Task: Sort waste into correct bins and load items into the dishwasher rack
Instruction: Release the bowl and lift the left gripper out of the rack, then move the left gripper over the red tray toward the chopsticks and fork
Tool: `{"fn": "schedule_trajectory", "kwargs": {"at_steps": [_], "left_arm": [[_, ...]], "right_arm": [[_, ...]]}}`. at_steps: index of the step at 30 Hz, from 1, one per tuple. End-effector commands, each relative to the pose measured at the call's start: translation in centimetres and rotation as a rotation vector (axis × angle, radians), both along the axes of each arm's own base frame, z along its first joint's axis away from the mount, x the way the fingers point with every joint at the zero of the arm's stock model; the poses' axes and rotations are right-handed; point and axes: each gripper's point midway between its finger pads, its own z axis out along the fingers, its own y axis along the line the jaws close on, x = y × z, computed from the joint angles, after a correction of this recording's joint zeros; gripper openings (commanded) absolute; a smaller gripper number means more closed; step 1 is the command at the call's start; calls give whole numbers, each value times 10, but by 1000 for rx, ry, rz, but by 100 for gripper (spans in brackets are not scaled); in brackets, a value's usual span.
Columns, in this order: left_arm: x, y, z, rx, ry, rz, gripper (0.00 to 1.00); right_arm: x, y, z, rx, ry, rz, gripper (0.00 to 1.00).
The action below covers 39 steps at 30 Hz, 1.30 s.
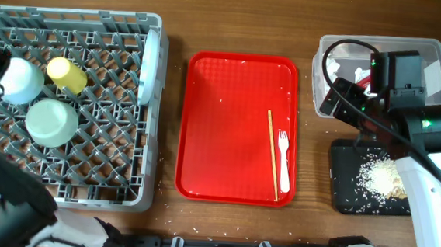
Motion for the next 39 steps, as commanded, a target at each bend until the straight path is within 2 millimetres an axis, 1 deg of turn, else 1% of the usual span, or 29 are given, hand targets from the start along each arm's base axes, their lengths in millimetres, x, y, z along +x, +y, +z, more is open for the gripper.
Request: {"fn": "schedule_trajectory", "kwargs": {"at_steps": [1, 3, 5, 7, 8, 9, 11, 12, 13, 15, 16, 17, 18, 19, 20, 21, 22, 23, 25, 26, 27, 28, 29, 30, 32, 35, 36, 38, 39], "left_arm": [[7, -63, 82, -261, -250, -156, 4], [8, -96, 102, -319, -299, -274, 4], [9, -150, 118, -410, -330, -456, 4], [8, -186, 124, -472, -330, -567, 4], [6, -209, 126, -506, -314, -621, 4], [1, -239, 127, -520, -290, -693, 4], [-11, -280, 135, -466, -301, -819, 4], [-16, -294, 139, -418, -294, -835, 4], [-19, -300, 142, -354, -279, -814, 4], [-32, -303, 154, -137, -256, -700, 4], [-44, -307, 162, -26, -245, -648, 4], [-54, -316, 166, 37, -247, -653, 4], [-65, -332, 171, 85, -262, -704, 8], [-81, -357, 172, 92, -265, -788, 26], [-90, -375, 171, 77, -256, -843, 41], [-102, -398, 167, 62, -244, -921, 43], [-114, -429, 160, 46, -224, -1021, 52], [-123, -453, 153, 37, -204, -1097, 56], [-127, -482, 131, 61, -145, -1162, 48], [-124, -495, 110, 105, -83, -1166, 42], [-120, -502, 92, 121, -16, -1133, 41], [-114, -511, 63, 147, 80, -1090, 39], [-112, -519, 44, 166, 128, -1101, 38], [-110, -523, 32, 180, 155, -1102, 38], [-99, -518, 10, 191, 237, -988, 36], [-99, -525, -17, 85, 362, -841, 37], [-102, -531, -26, 53, 401, -802, 42], [-112, -544, -39, 31, 451, -780, 88], [-115, -550, -43, 37, 456, -798, 88]], "right_arm": [[2, -2, 2, -16, -12, 3, 100], [3, -2, 2, -16, -12, 3, 99], [3, -2, 2, -16, -12, 3, 100], [3, -2, 2, -16, -12, 3, 100], [3, -2, 2, -16, -12, 3, 100], [3, -2, 2, -16, -12, 3, 100], [3, -2, 2, -16, -12, 3, 100], [3, -2, 2, -16, -12, 3, 100], [3, -2, 2, -16, -12, 3, 100], [3, -2, 2, -16, -12, 3, 99], [3, -2, 2, -16, -12, 3, 100], [3, -2, 2, -16, -12, 3, 100], [3, -2, 2, -16, -12, 3, 100], [3, -2, 2, -16, -12, 3, 100], [3, -2, 2, -16, -12, 3, 100], [3, -2, 2, -16, -12, 3, 100], [3, -2, 2, -16, -12, 3, 100], [3, -2, 2, -16, -12, 3, 100], [3, -2, 2, -16, -12, 3, 100], [3, -2, 2, -16, -12, 3, 100], [3, -2, 2, -16, -12, 3, 100], [3, -2, 2, -16, -12, 3, 100], [3, -2, 2, -16, -12, 3, 100], [3, -2, 2, -16, -12, 3, 100], [3, -2, 2, -16, -12, 3, 100], [3, -2, 2, -16, -12, 3, 100], [3, -2, 2, -16, -12, 3, 100], [3, -2, 2, -16, -12, 3, 100], [3, -2, 2, -16, -12, 3, 100]]}}
